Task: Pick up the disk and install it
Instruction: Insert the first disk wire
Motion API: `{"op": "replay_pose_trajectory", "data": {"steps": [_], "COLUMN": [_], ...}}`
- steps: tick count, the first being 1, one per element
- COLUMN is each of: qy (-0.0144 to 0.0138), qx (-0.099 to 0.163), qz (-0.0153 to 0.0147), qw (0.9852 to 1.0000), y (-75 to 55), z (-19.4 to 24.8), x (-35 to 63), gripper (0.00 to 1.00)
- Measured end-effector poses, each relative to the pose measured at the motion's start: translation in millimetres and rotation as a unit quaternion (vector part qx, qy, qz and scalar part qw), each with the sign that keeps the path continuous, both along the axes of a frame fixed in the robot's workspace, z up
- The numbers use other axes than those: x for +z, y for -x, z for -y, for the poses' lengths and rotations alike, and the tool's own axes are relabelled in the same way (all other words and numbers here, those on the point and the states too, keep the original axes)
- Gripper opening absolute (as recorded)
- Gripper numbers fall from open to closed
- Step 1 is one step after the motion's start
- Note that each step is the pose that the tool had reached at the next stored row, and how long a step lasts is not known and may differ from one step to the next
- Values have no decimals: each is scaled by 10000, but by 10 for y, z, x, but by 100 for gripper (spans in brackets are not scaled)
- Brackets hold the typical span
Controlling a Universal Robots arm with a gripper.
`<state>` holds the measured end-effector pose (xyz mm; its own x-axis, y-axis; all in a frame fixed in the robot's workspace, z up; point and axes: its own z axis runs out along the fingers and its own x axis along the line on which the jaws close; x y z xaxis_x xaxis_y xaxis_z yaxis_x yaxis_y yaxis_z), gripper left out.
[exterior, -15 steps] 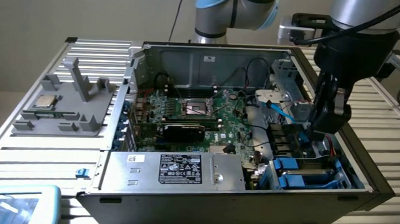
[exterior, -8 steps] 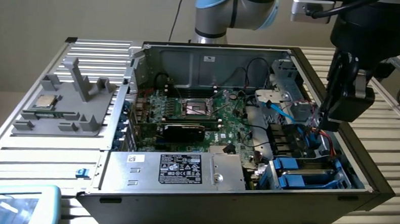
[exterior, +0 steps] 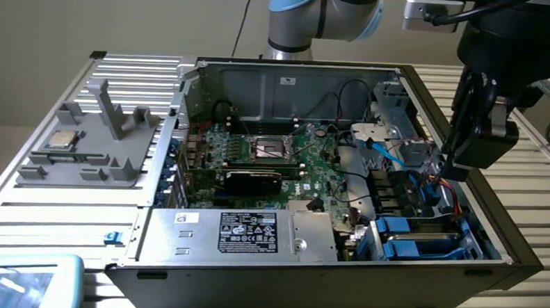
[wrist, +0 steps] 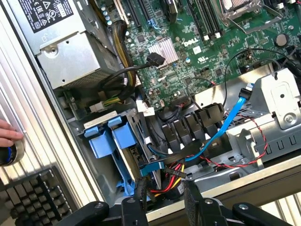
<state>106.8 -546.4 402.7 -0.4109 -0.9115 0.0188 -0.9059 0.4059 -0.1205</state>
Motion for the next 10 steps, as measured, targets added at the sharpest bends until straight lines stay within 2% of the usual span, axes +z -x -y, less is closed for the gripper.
{"op": "replay_pose_trajectory", "data": {"steps": [10], "qy": [-3], "qx": [0], "qz": [0], "qw": [10000], "y": [0], "z": [1], "x": [0], "gripper": [45]}}
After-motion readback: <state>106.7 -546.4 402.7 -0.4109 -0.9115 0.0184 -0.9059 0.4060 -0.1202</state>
